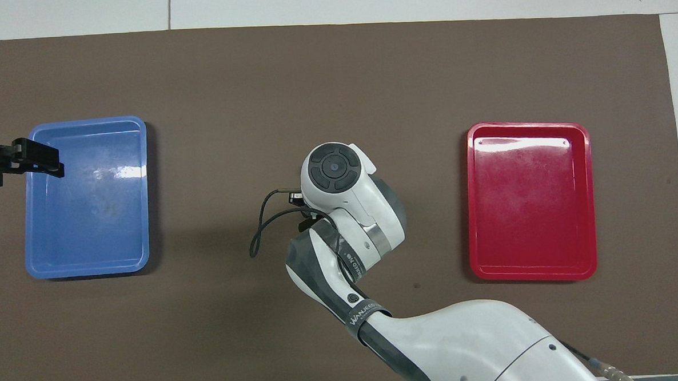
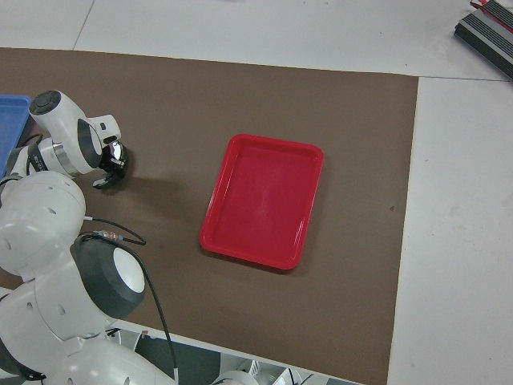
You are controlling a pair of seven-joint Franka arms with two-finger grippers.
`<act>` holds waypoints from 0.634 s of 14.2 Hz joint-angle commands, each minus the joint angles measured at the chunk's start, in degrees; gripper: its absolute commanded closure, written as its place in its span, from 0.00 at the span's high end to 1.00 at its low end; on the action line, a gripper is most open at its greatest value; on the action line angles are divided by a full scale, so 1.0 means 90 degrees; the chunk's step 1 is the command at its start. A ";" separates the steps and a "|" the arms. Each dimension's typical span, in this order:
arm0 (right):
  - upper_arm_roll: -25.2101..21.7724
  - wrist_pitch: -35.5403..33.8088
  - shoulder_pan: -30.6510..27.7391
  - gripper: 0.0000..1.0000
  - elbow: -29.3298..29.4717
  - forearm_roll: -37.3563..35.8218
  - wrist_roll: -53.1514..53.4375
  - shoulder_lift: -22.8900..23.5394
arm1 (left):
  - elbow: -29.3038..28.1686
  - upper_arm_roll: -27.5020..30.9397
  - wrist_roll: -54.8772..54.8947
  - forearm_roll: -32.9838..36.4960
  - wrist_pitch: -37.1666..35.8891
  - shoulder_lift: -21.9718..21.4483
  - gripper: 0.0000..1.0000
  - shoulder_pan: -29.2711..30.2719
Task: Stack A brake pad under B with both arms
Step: 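Carry the curved pad with the right gripper over the small pad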
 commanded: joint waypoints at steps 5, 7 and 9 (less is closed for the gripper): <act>0.0079 0.0293 -0.0066 0.30 -0.0151 0.0128 0.0002 -0.0111 | -0.0246 0.0044 -0.0132 0.0068 0.0249 -0.0183 1.00 -0.0073; 0.0069 0.0303 -0.0057 0.98 -0.0131 0.0099 -0.0007 -0.0111 | -0.0246 0.0024 0.0014 0.0068 0.0414 -0.0183 1.00 -0.0073; 0.0079 0.0099 -0.0037 1.00 0.0092 0.0011 0.0002 -0.0121 | -0.0237 0.0024 0.0151 0.0068 0.0444 -0.0173 1.00 -0.0083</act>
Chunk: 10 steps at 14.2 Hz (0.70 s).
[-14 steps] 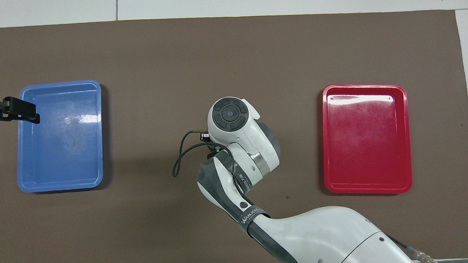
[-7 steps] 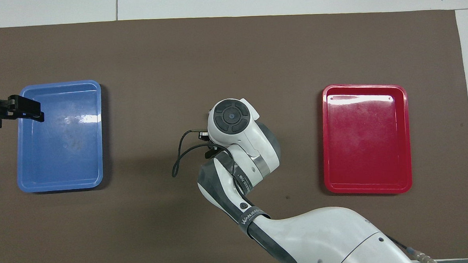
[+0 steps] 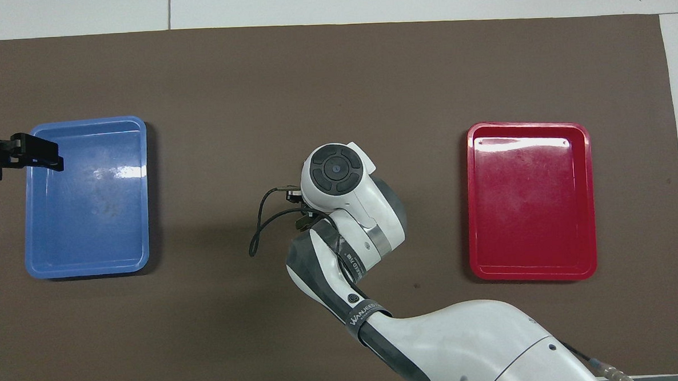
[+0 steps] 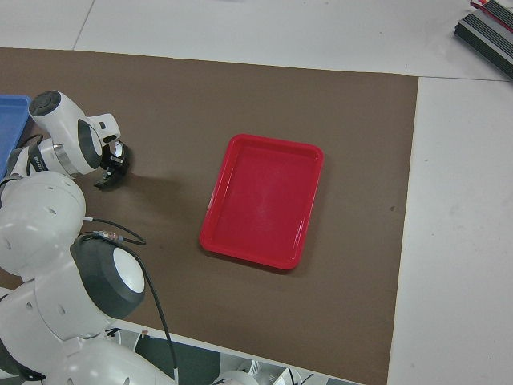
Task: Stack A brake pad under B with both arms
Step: 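Carry the curved pad with the right gripper over the small pad, then lower the curved pad onto the small pad and open the right gripper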
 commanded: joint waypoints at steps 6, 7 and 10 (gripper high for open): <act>-0.0002 -0.1857 -0.0808 1.00 0.0746 -0.0819 -0.0027 -0.1100 | -0.0231 0.0045 0.0117 0.0056 0.0124 -0.0183 1.00 0.0039; -0.0002 -0.2256 -0.1043 1.00 0.0746 -0.0819 -0.0104 -0.1393 | -0.0231 0.0064 0.0116 0.0056 0.0124 -0.0183 1.00 0.0059; -0.0002 -0.3370 -0.1863 1.00 0.0736 -0.0819 -0.0923 -0.2019 | -0.0231 0.0094 0.0116 0.0056 0.0124 -0.0183 1.00 0.0069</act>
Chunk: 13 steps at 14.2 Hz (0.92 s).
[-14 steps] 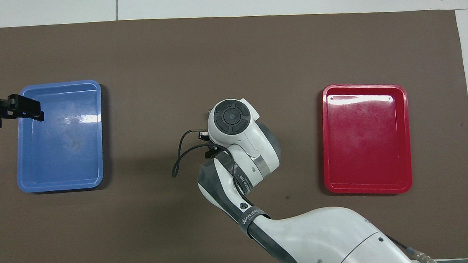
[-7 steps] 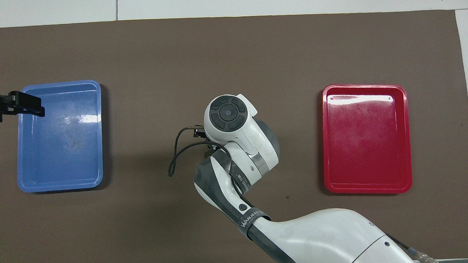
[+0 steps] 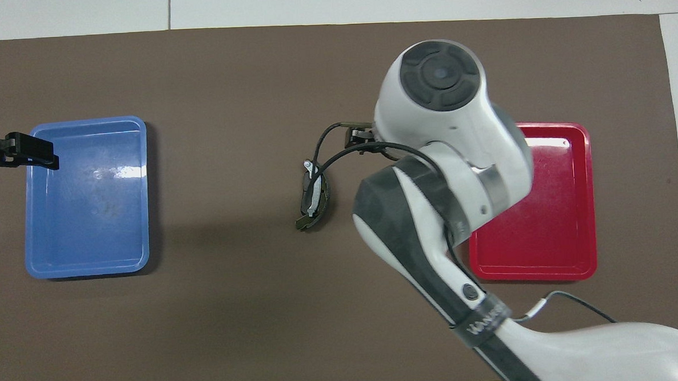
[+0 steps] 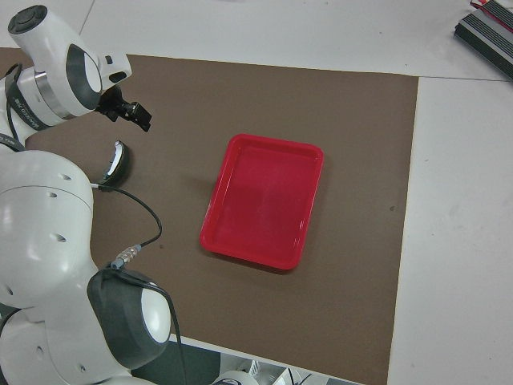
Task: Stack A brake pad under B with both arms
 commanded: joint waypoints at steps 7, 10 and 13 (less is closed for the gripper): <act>0.0084 -0.1703 -0.2700 1.00 -0.0631 -0.0007 -0.3375 -0.1767 | -0.0219 0.0006 0.0066 0.0052 0.0081 -0.0183 1.00 0.0044; 0.0026 -0.2299 -0.3133 1.00 -0.0572 0.0013 -0.3886 -0.2119 | -0.0219 0.0006 0.0066 0.0052 0.0081 -0.0183 1.00 0.0044; -0.0374 -0.2068 -0.2939 1.00 -0.0659 -0.0045 -0.3857 -0.2178 | -0.0219 0.0006 0.0066 0.0052 0.0081 -0.0183 1.00 0.0044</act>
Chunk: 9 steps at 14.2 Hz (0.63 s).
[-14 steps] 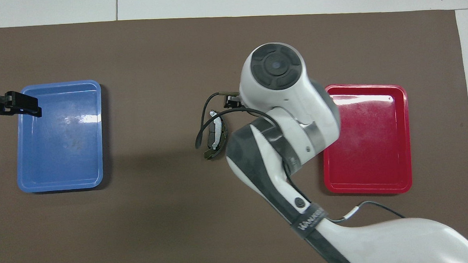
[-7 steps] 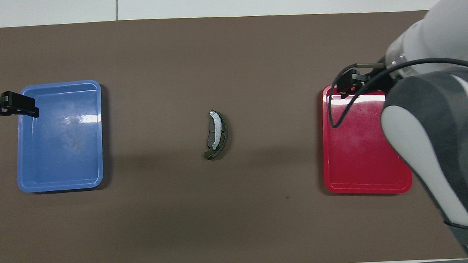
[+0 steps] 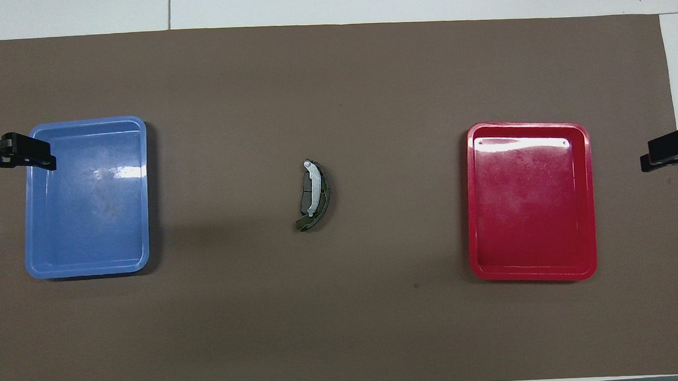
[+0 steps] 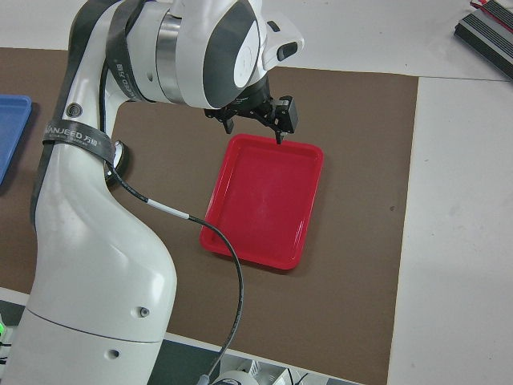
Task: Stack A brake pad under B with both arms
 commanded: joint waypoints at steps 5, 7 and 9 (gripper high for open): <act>-0.0075 0.0442 0.0088 1.00 -0.0452 -0.0017 -0.0075 -0.0232 | -0.0214 0.0003 0.0066 0.0052 0.0081 -0.0183 1.00 0.0018; -0.0084 0.0431 0.0088 1.00 -0.0441 -0.0007 -0.0094 -0.0232 | -0.0214 0.0003 0.0066 0.0052 0.0081 -0.0183 1.00 0.0018; -0.0094 0.0431 0.0079 1.00 -0.0451 -0.0007 -0.0094 -0.0232 | -0.0214 0.0003 0.0066 0.0052 0.0081 -0.0183 1.00 0.0018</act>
